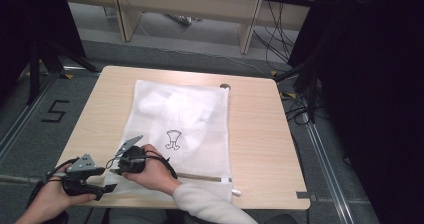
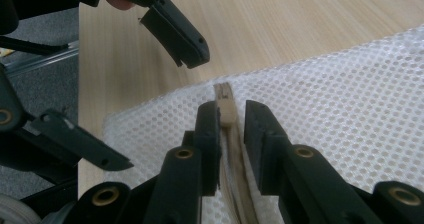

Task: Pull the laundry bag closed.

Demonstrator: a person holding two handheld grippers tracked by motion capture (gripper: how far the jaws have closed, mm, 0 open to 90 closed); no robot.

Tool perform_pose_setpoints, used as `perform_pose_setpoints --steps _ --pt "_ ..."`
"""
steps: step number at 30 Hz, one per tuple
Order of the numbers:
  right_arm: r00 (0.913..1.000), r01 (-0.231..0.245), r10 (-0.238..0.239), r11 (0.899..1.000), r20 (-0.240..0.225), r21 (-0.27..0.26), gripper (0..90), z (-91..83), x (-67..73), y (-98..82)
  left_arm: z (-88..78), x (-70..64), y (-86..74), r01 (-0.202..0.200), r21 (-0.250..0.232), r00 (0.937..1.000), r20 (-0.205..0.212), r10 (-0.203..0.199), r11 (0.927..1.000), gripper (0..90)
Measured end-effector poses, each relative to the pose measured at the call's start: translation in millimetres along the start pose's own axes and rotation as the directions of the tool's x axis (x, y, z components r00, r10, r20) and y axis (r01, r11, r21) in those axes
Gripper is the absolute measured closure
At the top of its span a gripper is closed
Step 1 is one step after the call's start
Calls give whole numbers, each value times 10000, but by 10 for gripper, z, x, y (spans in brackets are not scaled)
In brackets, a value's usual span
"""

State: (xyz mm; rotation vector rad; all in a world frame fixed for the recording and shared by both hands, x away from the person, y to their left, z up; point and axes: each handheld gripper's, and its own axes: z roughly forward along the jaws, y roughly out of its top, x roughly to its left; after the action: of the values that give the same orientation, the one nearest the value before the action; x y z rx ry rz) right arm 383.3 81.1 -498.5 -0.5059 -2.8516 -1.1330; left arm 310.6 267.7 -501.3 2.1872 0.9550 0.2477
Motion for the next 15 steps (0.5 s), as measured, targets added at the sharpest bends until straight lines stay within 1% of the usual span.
perform_pose_setpoints --steps 1,3,4,5,6,7,9,11,12,13,15 --pt "9999 -128 128 9998 -16 138 761 29 8 3 1 0 -1 12 1 10000 11 -12 10000 259" --pt "9999 -111 112 9998 -119 135 762 66 -1 1 0 1 -1 4 -5 10000 12 -4 10000 259" --pt "9999 -111 112 9998 -62 181 763 77 -3 -1 1 -1 -1 3 -1 10000 16 -3 10000 259" --pt "9995 -296 298 9993 -99 221 765 83 9 1 -1 -3 0 -33 47 9999 -106 34 10000 258" --pt "9996 -237 239 9996 -162 159 766 96 3 6 0 -4 0 -39 73 9999 -97 40 10000 258" --pt "9999 -85 86 9998 -55 204 767 102 -8 11 -1 -2 0 -65 98 9999 -99 66 9999 258" --pt "9996 -217 221 9996 -164 189 770 123 9 22 1 -5 0 1 38 10000 -77 -1 10000 258" --pt "9999 -124 126 9997 -113 201 778 142 13 35 0 -1 0 -22 49 9999 -106 22 10000 259" --pt "9997 -189 192 9996 -115 233 794 149 25 38 1 1 -2 17 20 10000 22 -17 10000 258" --pt "10000 -34 35 9997 -79 230 801 155 22 39 1 1 -2 17 20 10000 22 -17 10000 259" --pt "10000 3 -2 9997 -62 225 817 157 14 34 2 1 -3 26 14 10000 32 -26 10000 259"
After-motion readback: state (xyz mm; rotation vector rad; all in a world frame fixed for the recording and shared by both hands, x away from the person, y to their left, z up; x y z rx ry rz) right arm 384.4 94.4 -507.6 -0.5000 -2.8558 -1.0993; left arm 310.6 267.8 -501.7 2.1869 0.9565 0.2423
